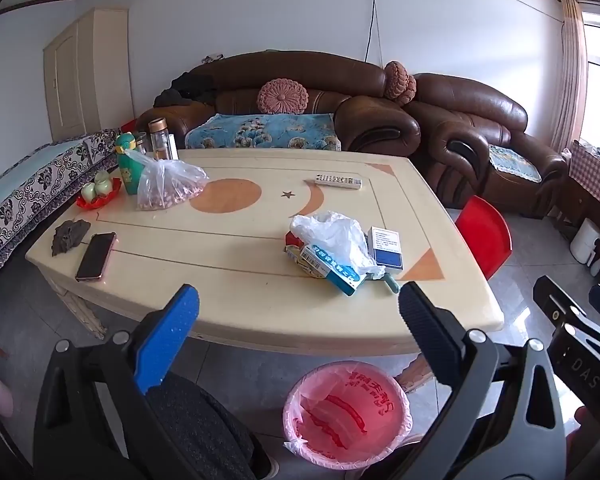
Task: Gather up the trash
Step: 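Move both tools toward the white plastic bag on the table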
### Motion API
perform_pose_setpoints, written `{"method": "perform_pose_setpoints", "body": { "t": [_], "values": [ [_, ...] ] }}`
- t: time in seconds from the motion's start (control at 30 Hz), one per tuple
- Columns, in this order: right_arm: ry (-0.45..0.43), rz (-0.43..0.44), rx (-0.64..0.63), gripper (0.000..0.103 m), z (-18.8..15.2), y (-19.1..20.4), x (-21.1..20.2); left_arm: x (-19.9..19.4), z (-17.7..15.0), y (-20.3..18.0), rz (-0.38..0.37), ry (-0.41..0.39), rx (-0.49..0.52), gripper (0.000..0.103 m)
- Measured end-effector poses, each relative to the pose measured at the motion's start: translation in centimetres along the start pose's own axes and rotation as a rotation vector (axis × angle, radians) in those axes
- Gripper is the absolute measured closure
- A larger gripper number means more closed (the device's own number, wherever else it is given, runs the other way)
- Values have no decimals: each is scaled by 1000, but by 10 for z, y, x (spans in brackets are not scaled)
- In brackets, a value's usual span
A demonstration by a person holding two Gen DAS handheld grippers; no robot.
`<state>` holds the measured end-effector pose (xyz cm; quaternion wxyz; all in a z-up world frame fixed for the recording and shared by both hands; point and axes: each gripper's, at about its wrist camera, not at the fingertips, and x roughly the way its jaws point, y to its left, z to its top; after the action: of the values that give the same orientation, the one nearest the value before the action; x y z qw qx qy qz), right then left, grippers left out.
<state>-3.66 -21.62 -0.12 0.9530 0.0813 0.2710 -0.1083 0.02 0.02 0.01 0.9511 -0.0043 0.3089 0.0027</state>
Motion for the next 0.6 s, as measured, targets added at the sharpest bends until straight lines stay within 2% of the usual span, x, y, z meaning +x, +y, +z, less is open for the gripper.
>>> {"method": "perform_pose_setpoints", "body": {
  "t": [0.6],
  "values": [
    [10, 6, -1, 6, 0, 6, 0, 5, 0, 0, -17, 11, 24, 5]
  ]
}}
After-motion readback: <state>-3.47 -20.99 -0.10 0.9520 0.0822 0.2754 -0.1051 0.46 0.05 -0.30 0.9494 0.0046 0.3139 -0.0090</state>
